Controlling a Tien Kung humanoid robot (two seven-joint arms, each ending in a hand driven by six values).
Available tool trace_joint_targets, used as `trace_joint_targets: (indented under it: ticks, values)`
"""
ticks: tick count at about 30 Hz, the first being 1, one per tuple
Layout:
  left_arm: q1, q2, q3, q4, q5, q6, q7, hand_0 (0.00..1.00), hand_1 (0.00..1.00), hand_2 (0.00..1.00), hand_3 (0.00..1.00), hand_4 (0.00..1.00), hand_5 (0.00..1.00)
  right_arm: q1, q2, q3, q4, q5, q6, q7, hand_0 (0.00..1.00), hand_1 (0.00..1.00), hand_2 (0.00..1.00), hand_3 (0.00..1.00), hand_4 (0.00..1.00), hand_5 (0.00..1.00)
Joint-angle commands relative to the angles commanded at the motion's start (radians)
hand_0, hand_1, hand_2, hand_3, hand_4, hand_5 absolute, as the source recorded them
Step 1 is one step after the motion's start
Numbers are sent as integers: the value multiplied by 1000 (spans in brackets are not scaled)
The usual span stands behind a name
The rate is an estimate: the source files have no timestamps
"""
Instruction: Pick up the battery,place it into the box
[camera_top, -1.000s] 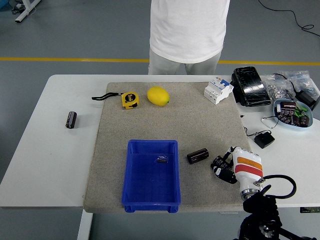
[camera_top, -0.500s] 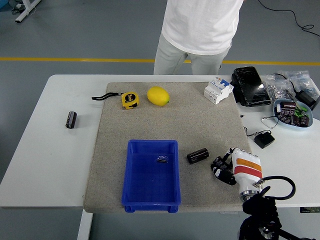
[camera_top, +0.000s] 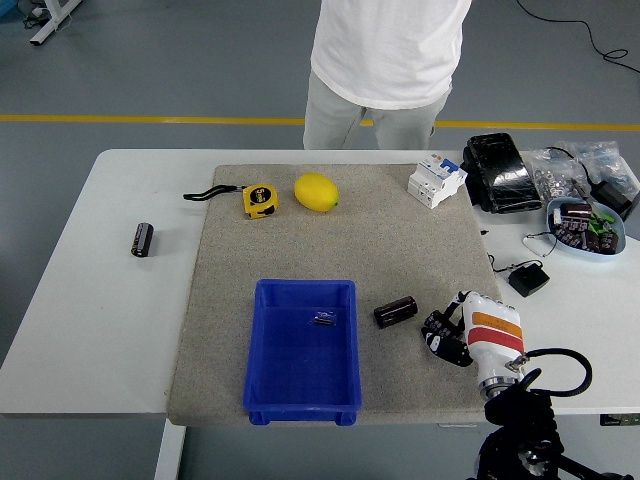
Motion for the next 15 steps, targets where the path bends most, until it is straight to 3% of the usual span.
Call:
trace_joint_targets:
  ticks: [6,15]
  values:
    - [-3,1,2,1,-4,3,0,686,663,706,622,642,653,1,-6,1,37,0,0,0,2,133,266,381,884,154]
    - [-4,5,2,4,-6,6,3,686,663,707,622,643,654,21,-24,-33,179,0,0,0,2,131,268,386,863,134]
